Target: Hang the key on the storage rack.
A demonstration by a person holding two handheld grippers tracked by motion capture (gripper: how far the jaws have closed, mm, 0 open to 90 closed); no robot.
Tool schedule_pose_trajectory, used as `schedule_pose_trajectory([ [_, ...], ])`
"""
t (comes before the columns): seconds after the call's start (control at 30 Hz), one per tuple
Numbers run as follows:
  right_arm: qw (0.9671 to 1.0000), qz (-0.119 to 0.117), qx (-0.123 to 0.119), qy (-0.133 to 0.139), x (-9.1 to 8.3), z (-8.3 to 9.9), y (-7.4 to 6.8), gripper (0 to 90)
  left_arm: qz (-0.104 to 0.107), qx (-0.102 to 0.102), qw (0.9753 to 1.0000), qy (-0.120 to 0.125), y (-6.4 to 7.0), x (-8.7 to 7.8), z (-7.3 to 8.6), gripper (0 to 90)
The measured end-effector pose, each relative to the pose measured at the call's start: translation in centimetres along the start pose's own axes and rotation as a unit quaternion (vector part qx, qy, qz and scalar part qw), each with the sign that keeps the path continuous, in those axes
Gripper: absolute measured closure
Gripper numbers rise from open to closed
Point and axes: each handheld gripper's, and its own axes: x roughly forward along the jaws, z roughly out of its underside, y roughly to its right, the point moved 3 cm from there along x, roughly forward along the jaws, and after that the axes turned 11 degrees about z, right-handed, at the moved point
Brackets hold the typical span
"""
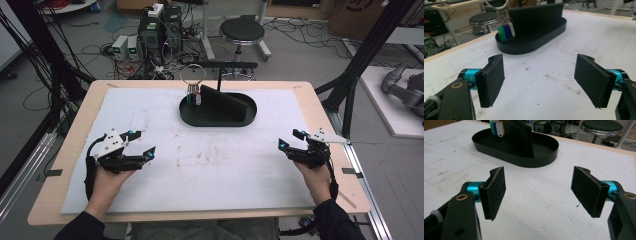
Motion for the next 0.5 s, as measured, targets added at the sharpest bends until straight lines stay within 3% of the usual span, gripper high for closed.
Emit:
schedule_pose_trajectory([
  [0.5, 0.9998, 0.015, 0.007, -0.013, 0.27, 0.55, 0.57, 27.4, -0.015, -0.004, 0.9999, -0.002, -0.32, -0.44, 0.32, 24.1],
])
